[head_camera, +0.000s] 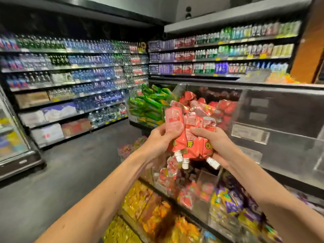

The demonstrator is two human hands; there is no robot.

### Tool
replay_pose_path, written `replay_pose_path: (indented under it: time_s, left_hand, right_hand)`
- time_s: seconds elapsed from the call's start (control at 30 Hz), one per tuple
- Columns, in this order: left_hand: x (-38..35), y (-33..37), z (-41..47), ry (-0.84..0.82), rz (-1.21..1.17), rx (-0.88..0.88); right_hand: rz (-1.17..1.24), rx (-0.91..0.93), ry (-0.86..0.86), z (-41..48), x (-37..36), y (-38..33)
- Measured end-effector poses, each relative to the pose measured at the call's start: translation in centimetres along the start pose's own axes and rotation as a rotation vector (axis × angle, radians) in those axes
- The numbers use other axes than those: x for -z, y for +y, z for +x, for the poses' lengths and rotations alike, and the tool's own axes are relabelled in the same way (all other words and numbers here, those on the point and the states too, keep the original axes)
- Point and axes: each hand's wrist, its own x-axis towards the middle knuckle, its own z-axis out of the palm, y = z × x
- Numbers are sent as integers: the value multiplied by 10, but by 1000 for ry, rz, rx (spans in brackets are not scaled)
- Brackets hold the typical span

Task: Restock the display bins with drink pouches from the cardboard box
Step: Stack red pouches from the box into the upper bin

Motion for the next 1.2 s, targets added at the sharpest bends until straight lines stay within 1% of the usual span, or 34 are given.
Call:
replay_pose_path:
  time_s: [0.2, 0.33, 0.5, 0.63, 0.7, 0.77, 0.83, 0.87, 0.93, 0.97, 1.0, 1.1, 1.13, 1.2]
  left_hand:
    - [29, -6, 67, -66, -45, -26]
    - [35, -6, 107, -173, -53, -32]
    - [35, -7, 155, -349, -44, -60]
    - [37, 2, 187, -490, -89, -50]
    - [39, 11, 200, -547, -115, -44]
    - [40, 20, 210, -677, -173, -12]
    - [39, 23, 221, -732, -169, -8]
    - [38, 24, 226, -705, -138, -32]
    - [35, 24, 240, -613, 28, -170]
    - [35, 26, 246, -595, 84, -236]
    - [36, 30, 249, -585, 83, -275]
    - [45, 47, 260, -639, -6, -329]
    - [48, 53, 264, -635, -5, -381]
    - [48, 61, 274, -587, 111, -524]
  right_hand:
    - [6, -2, 52, 49, 0, 6]
    - [4, 17, 93, 76, 3, 8]
    - [-28, 53, 147, 97, -2, 2]
    - [-59, 123, 308, 115, -17, -7]
    - [-55, 129, 386, 123, -22, -8]
    - [-45, 121, 447, 128, -25, -8]
    - [-50, 123, 499, 130, -28, -9]
    - [-49, 129, 518, 131, -30, -9]
    - [-55, 145, 554, 132, -30, -12]
    - [-60, 154, 573, 132, -29, -14]
    - [-62, 166, 593, 132, -26, -16]
    - [-63, 211, 658, 128, -21, -28]
    - [-68, 224, 683, 125, -18, -33]
    - [-57, 247, 710, 118, -14, -42]
